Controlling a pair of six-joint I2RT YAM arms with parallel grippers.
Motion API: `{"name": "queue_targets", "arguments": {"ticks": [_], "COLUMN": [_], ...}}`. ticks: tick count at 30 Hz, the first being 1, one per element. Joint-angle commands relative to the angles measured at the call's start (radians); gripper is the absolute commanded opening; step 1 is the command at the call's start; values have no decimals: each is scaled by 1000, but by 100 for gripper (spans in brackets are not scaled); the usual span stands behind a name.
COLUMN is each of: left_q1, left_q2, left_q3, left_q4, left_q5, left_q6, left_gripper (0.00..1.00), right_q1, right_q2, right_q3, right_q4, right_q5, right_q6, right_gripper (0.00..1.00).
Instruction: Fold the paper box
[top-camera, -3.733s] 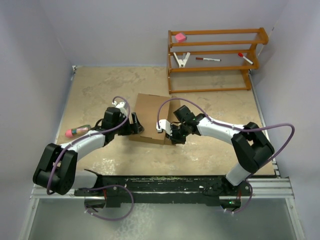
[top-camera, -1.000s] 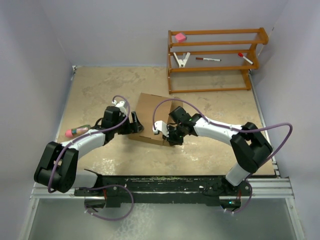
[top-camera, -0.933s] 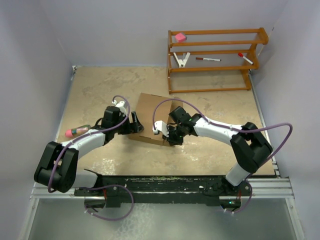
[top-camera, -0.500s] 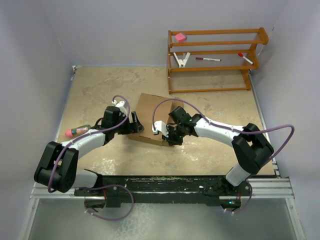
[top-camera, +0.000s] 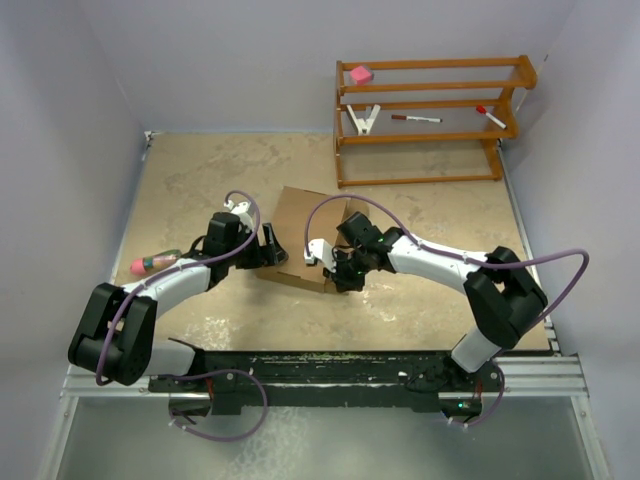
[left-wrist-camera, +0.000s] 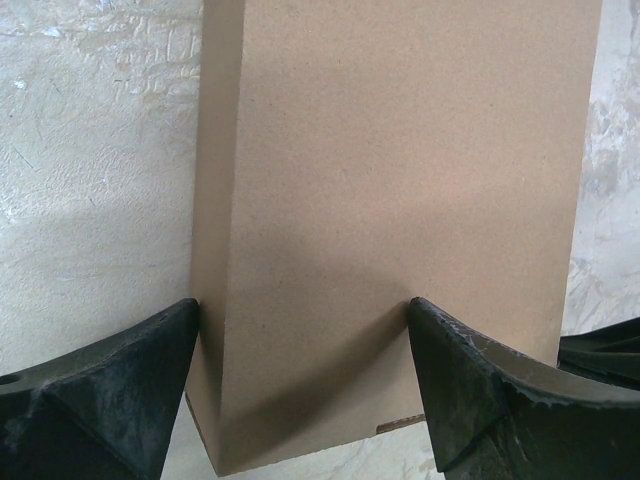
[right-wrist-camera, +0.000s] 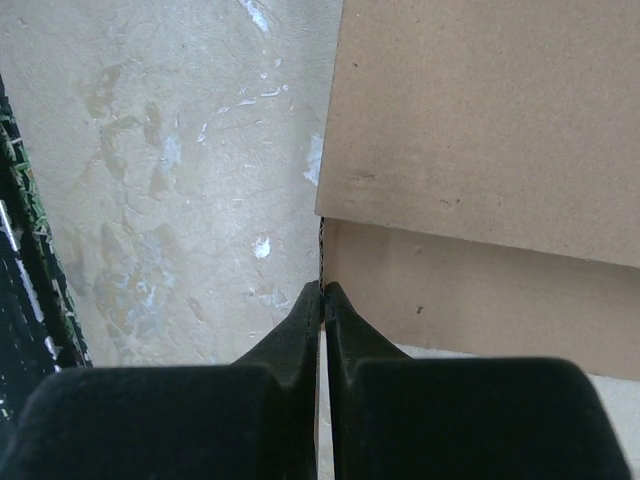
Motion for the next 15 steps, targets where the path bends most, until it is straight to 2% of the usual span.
{"name": "queue_targets", "arguments": {"ticks": [1,7,15], "left_q1": [-10,-11,-10], "left_q2": [9,16,23], "left_q3": [14,3,11], "left_q4": [13,20,20], "left_q5": [65,61,56], "left_q6": [-2,-9,-14], "left_gripper": [86,86,86], "right_q1": [12,12,63], "right_q2": [-32,-49,-18], "right_q3": [68,67,67], "right_q4": [79,87,103], "right_q5": [-66,-107,-79], "right_q6": [43,23,12], "right_gripper": [0,0,0]}}
